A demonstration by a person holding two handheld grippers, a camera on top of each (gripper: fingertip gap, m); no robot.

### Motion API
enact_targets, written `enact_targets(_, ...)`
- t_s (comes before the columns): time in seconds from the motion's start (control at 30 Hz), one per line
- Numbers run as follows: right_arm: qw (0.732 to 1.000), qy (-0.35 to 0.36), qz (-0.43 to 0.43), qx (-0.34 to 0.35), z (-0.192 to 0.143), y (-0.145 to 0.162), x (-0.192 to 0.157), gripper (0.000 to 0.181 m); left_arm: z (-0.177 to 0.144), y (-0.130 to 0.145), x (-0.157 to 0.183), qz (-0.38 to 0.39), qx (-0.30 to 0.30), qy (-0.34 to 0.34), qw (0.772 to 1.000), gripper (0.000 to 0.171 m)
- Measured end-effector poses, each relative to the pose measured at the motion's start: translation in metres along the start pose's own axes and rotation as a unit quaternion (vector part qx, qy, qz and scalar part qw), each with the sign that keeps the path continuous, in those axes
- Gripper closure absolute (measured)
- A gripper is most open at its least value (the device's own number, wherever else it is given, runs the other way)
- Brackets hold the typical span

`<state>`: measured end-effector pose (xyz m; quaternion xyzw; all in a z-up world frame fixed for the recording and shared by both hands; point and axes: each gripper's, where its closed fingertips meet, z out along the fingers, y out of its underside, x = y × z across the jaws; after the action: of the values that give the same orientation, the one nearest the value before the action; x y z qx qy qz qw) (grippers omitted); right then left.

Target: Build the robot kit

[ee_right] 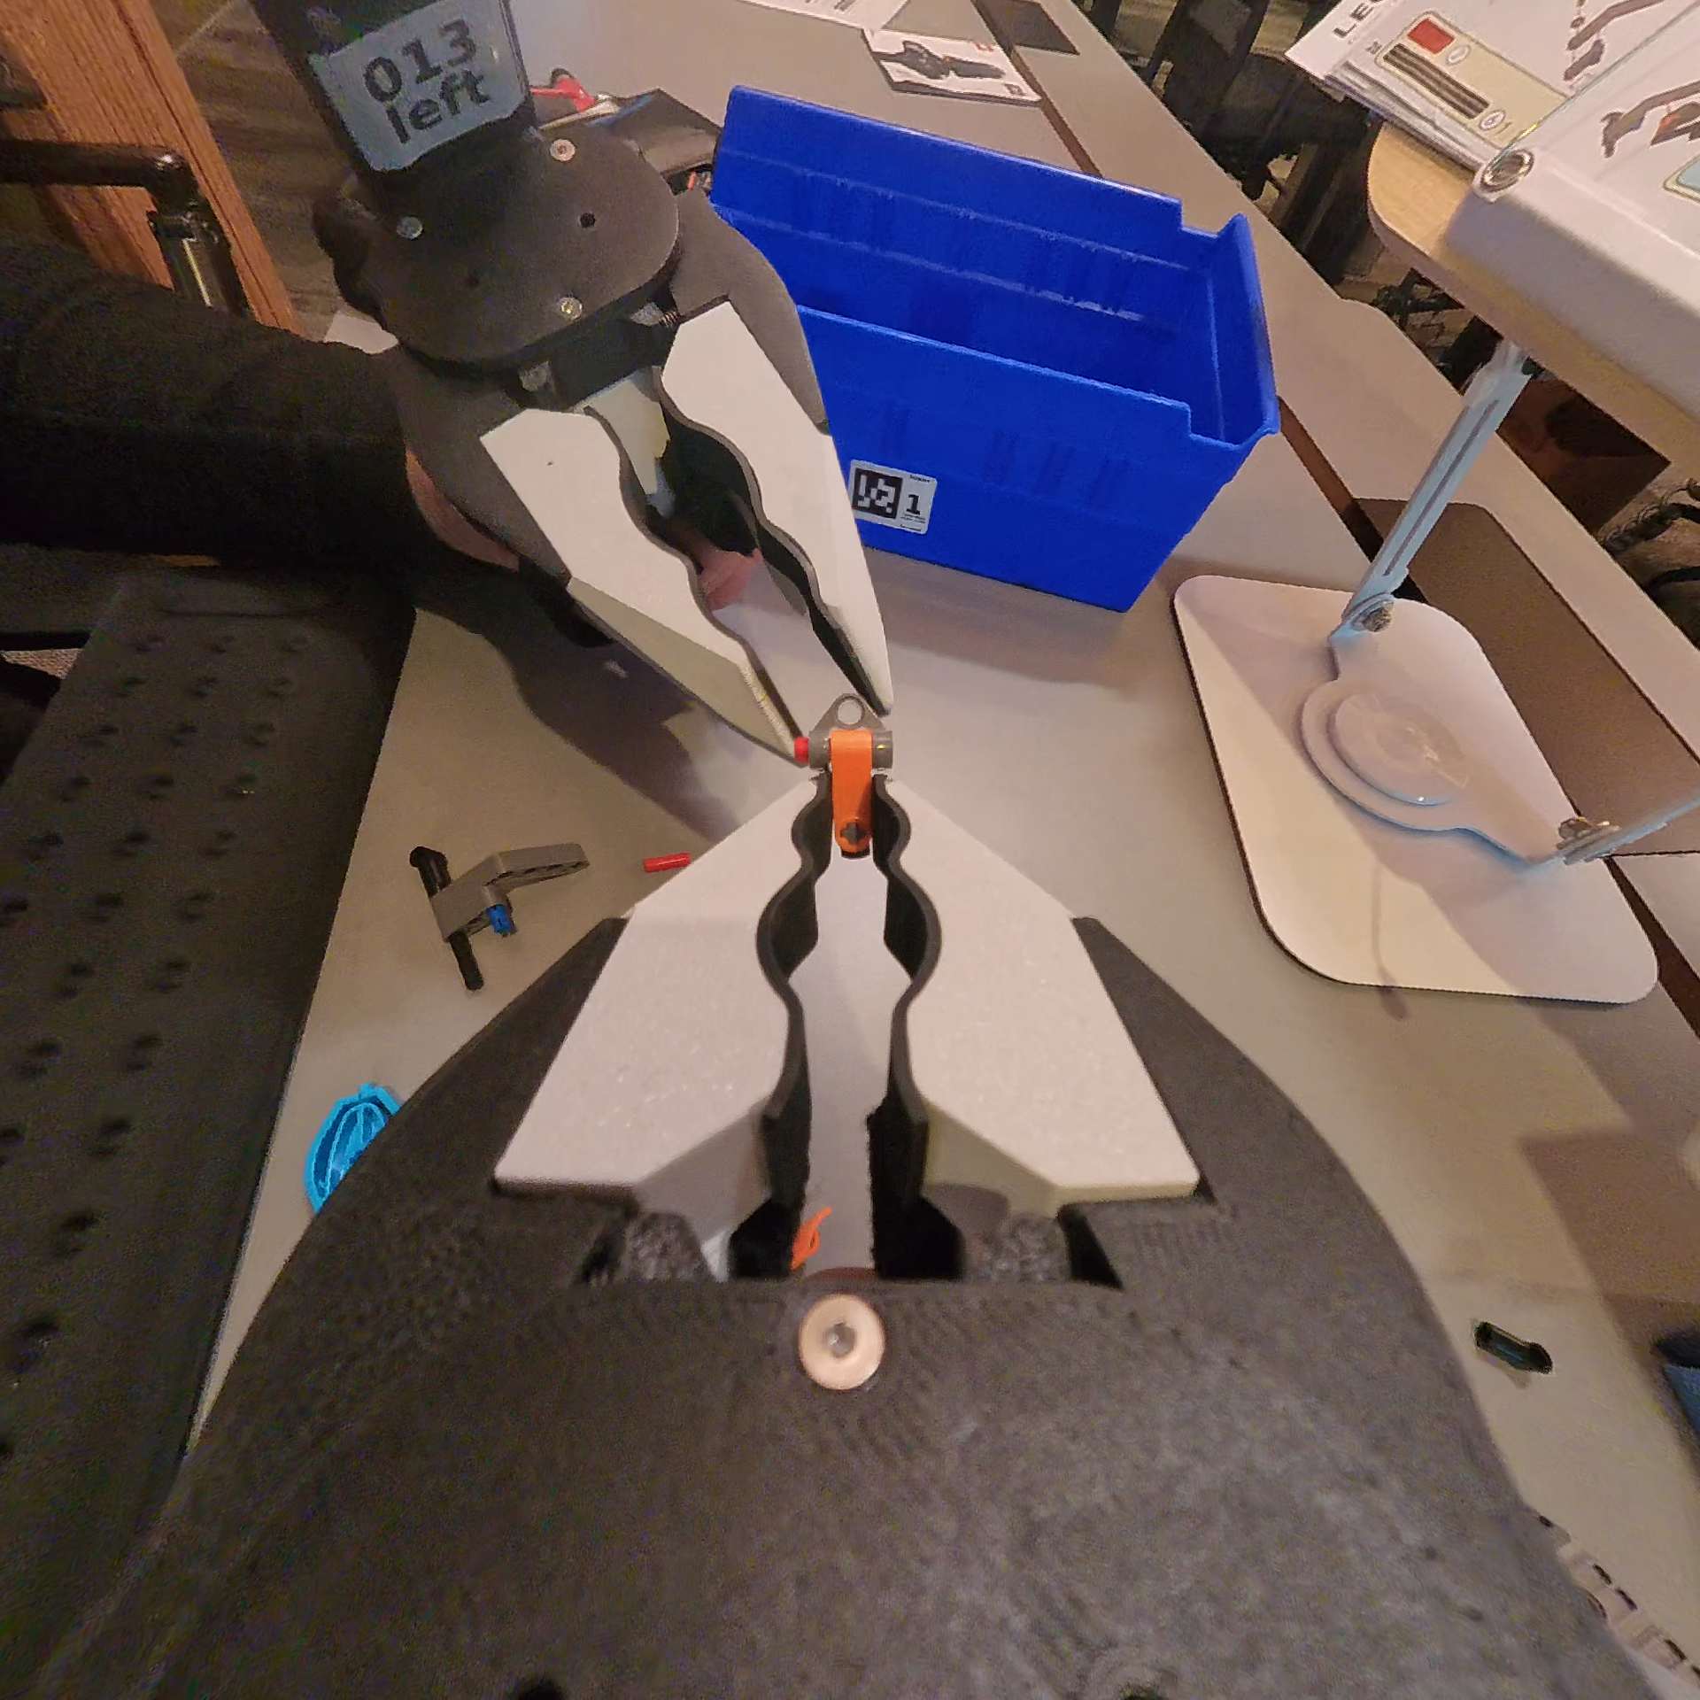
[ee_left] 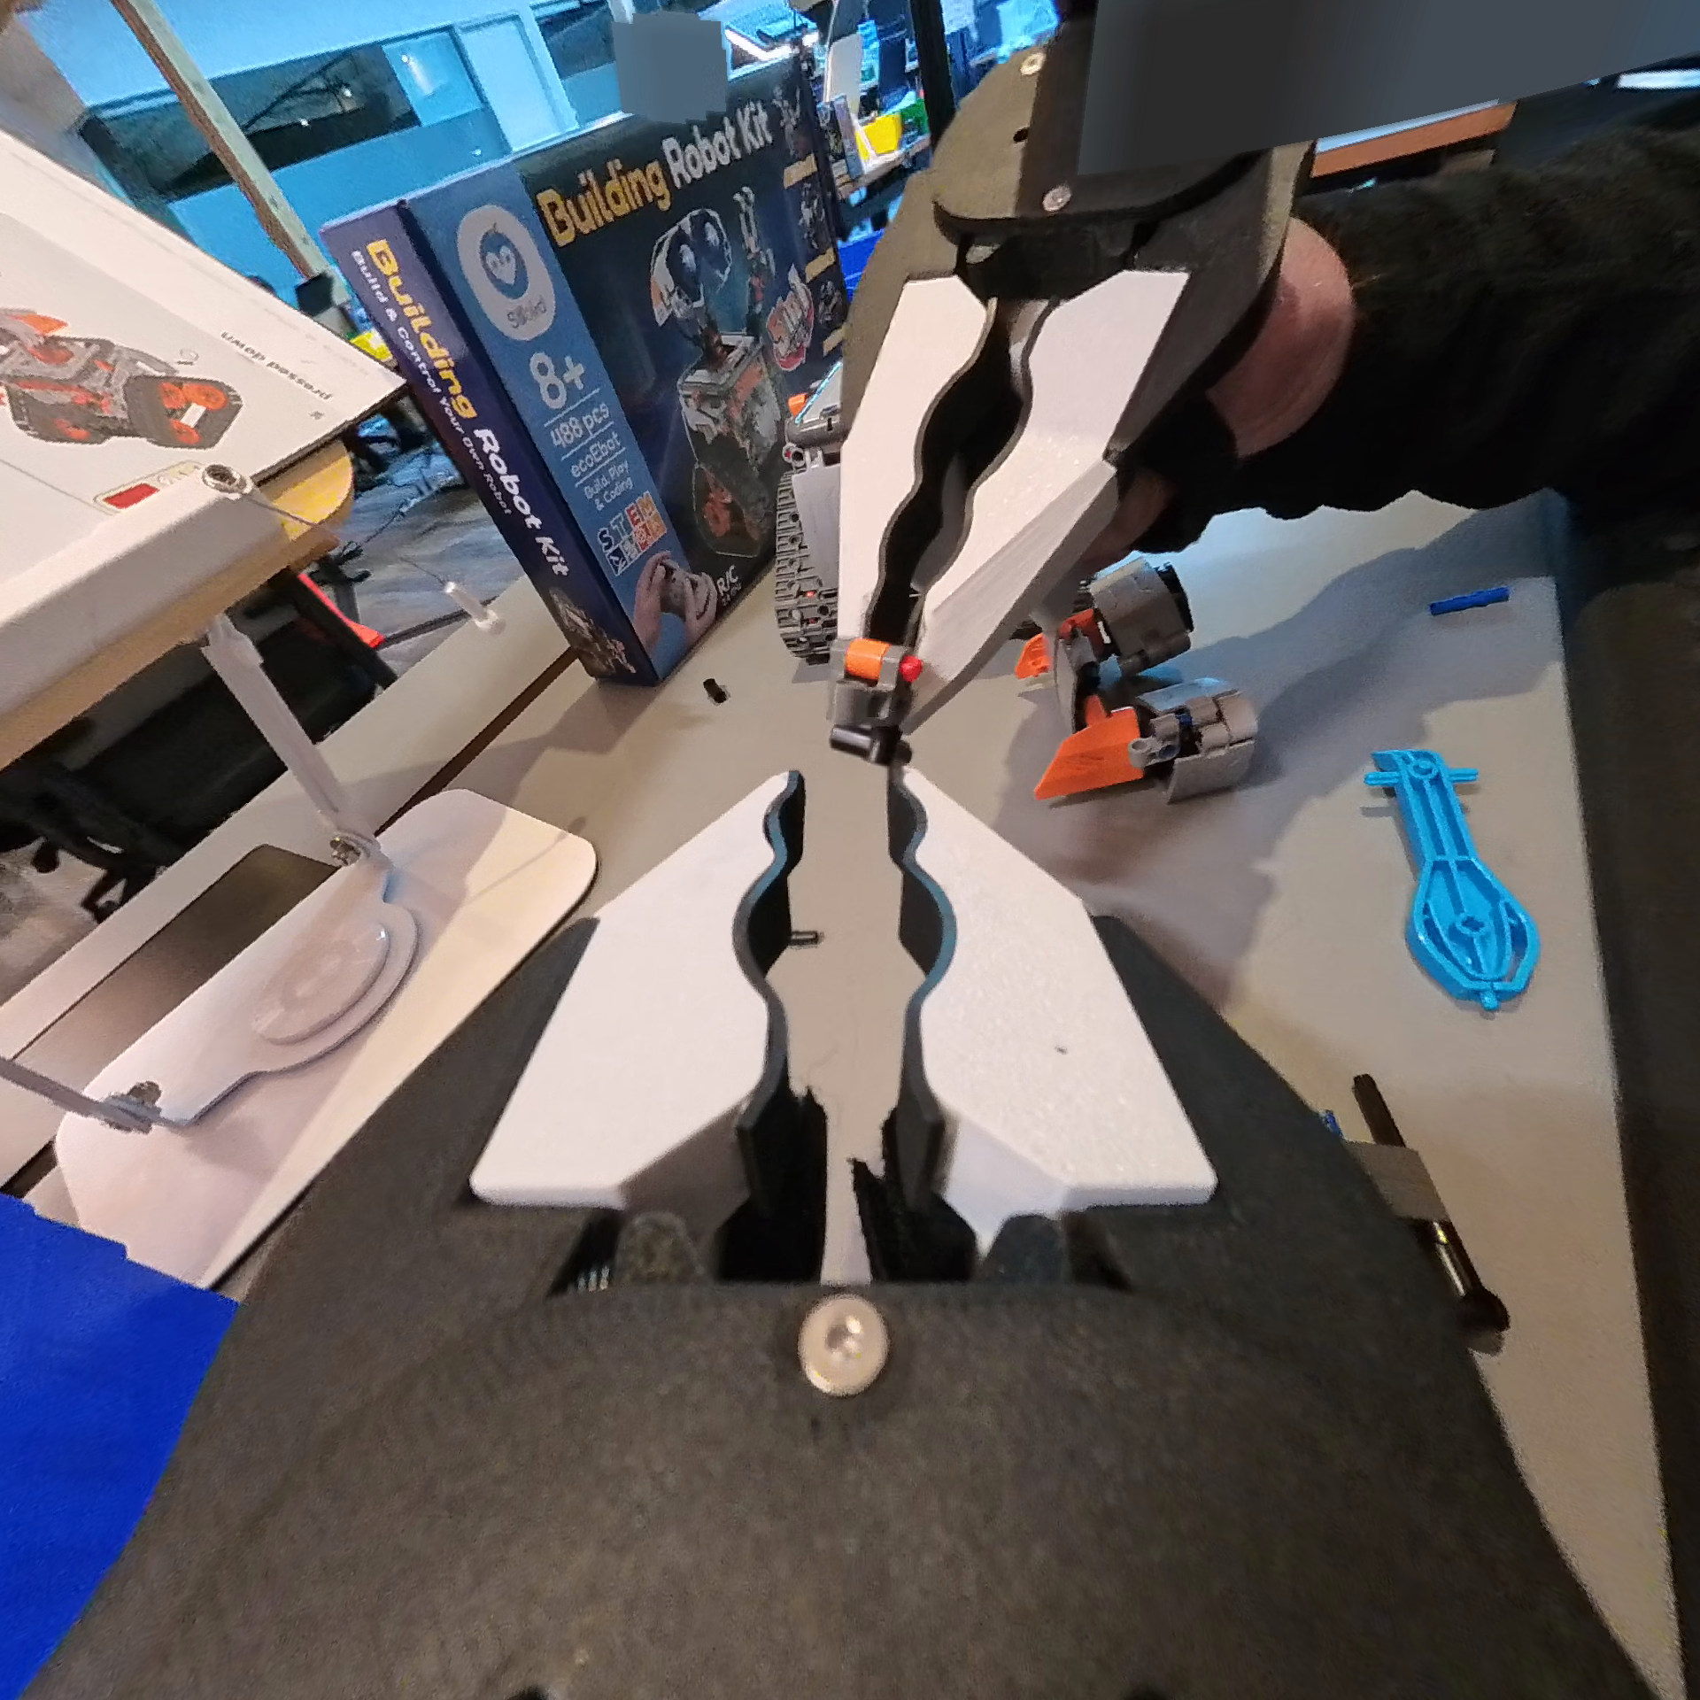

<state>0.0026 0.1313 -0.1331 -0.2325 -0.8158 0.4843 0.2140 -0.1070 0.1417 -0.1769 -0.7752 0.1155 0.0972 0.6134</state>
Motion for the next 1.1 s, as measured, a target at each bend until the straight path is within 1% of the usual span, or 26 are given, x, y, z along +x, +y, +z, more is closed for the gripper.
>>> enact_targets(0.1,1.000,-0.018,0.005,-0.011,0.003,0.004,-0.005,0.175,-0.003,-0.011,0.021,0.010,0.002,-0.004,1.000,0.153)
enact_targets(0.17,1.000,-0.023,0.006,-0.017,0.005,0.007,-0.007,0.175,-0.004,-0.021,0.045,0.022,0.000,-0.009,1.000,0.153)
enact_targets(0.23,0.999,-0.026,0.007,-0.019,0.005,0.008,-0.008,0.175,0.001,-0.020,0.073,0.039,-0.006,-0.011,0.999,0.154)
enact_targets(0.3,0.999,-0.028,0.009,-0.020,0.005,0.008,-0.008,0.175,0.002,-0.025,0.095,0.050,-0.009,-0.012,0.999,0.156)
enact_targets(0.4,0.999,-0.028,0.011,-0.022,0.005,0.009,-0.008,0.175,0.005,-0.035,0.109,0.061,-0.013,-0.012,0.998,0.160)
enact_targets(0.47,0.999,-0.030,0.013,-0.022,0.005,0.009,-0.008,0.175,0.006,-0.035,0.114,0.065,-0.015,-0.012,0.998,0.162)
enact_targets(0.57,0.999,-0.038,0.024,-0.021,0.005,0.009,-0.009,0.175,-0.003,-0.041,0.123,0.072,-0.012,-0.009,0.997,0.169)
enact_targets(0.67,0.998,-0.050,0.037,-0.018,0.005,0.009,-0.011,0.175,-0.009,-0.051,0.121,0.075,-0.010,-0.016,0.997,0.171)
enact_targets(0.77,0.996,-0.068,0.063,-0.003,0.005,0.006,-0.012,0.175,-0.020,-0.058,0.102,0.062,-0.002,-0.021,0.998,0.171)
enact_targets(0.8,0.993,-0.080,0.084,0.010,0.004,0.002,-0.013,0.175,-0.017,-0.057,0.088,0.055,0.001,-0.022,0.998,0.170)
enact_targets(0.9,0.978,-0.119,0.156,0.069,-0.005,-0.013,-0.010,0.175,-0.032,-0.059,0.065,0.035,0.014,-0.026,0.999,0.163)
enact_targets(1.0,0.955,-0.155,0.223,0.122,-0.015,-0.024,-0.003,0.175,-0.042,-0.068,0.063,0.033,0.027,-0.033,0.999,0.158)
enact_targets(1.1,0.944,-0.171,0.247,0.132,-0.017,-0.024,-0.001,0.175,-0.043,-0.078,0.075,0.044,0.032,-0.039,0.998,0.155)
